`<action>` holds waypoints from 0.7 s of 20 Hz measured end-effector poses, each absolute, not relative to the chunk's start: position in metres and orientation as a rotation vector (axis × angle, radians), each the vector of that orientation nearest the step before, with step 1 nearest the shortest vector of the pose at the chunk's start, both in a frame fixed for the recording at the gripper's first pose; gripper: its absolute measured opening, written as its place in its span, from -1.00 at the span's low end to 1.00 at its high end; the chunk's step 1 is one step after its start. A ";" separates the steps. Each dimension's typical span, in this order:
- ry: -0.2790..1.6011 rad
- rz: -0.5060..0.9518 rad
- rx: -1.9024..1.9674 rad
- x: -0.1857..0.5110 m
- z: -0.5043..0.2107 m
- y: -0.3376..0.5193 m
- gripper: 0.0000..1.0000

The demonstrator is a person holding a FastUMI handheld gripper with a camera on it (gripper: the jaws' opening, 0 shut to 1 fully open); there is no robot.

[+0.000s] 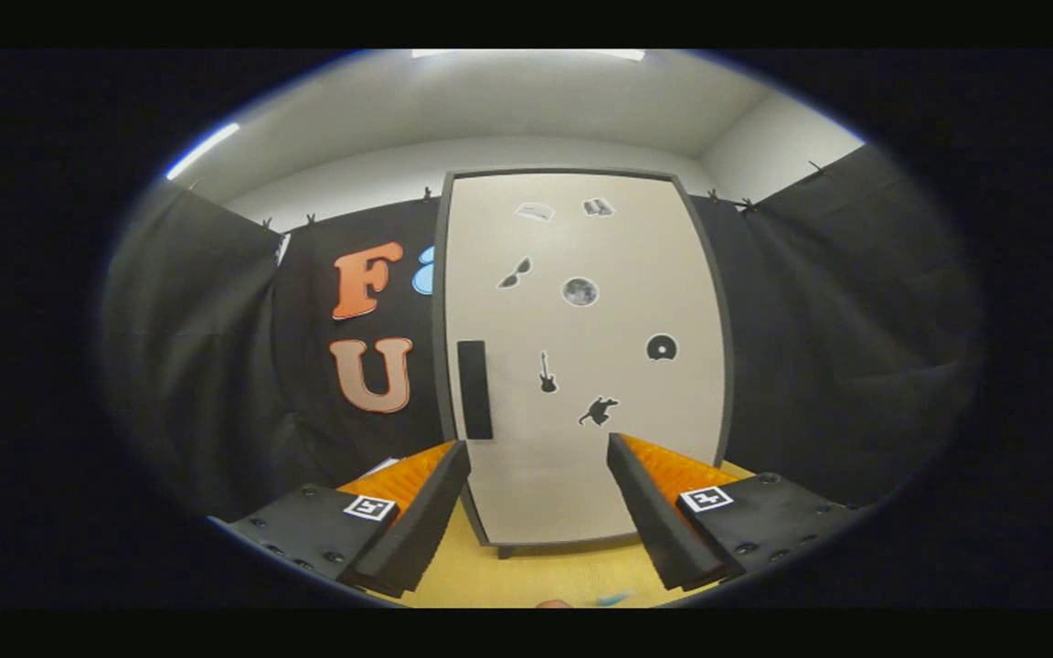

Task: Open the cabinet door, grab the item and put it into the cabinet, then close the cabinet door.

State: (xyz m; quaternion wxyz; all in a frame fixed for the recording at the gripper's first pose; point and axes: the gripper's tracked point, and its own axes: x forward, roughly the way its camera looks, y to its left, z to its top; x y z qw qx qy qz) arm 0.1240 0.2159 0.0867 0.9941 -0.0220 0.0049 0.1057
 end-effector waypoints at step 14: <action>0.085 0.183 -0.137 0.255 0.066 0.289 0.94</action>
